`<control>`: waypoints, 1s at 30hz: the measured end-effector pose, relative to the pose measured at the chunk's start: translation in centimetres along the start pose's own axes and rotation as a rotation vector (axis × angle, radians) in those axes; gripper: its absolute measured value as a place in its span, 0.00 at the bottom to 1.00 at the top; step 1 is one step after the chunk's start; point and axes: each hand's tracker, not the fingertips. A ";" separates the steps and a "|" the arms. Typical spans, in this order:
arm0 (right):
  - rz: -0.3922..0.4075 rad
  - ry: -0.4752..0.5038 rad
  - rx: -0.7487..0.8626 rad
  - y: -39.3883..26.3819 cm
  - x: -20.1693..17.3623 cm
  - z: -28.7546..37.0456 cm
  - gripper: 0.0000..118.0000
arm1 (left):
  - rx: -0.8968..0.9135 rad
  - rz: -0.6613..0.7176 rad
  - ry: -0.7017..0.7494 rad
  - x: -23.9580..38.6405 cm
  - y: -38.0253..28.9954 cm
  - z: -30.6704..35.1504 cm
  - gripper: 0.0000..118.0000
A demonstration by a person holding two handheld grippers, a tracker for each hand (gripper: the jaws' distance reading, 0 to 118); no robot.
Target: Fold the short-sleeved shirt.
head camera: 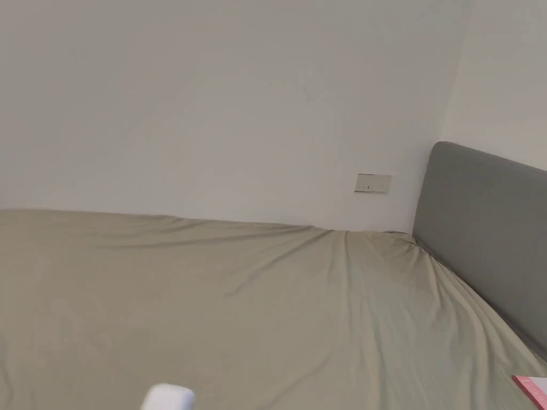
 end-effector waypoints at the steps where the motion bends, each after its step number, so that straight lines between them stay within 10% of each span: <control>1: 0.008 0.016 0.010 0.3 -0.8 -0.1 0.01 | 0.028 0.008 0.057 -1.9 0.2 2.1 0.92; 7: 0.010 0.128 0.033 0.7 -5.5 -0.6 0.02 | 0.102 0.121 0.202 -9.6 -3.0 11.5 0.80; 11: 0.006 0.206 0.005 -0.1 -8.7 -1.3 0.02 | 0.117 0.090 0.413 -10.7 -6.5 13.4 0.00; 19: 0.127 0.266 0.025 0.8 -12.4 -1.3 0.02 | 0.084 0.162 0.317 -11.9 -5.8 11.9 0.00; 20: 0.134 0.265 0.040 1.1 -12.4 -1.2 0.02 | 0.079 0.153 0.323 -11.9 -5.2 10.9 0.13; 21: 0.140 0.264 0.053 1.4 -12.3 -1.1 0.02 | 0.057 0.144 0.335 -12.1 -4.7 9.6 0.64; 22: 0.144 0.265 0.065 1.8 -12.1 -1.0 0.02 | -0.015 0.143 0.365 -12.4 -4.2 7.5 0.94; 30: 0.154 0.186 0.048 2.3 -9.3 -1.8 0.03 | -0.420 0.161 0.288 -13.1 -7.4 -8.9 0.97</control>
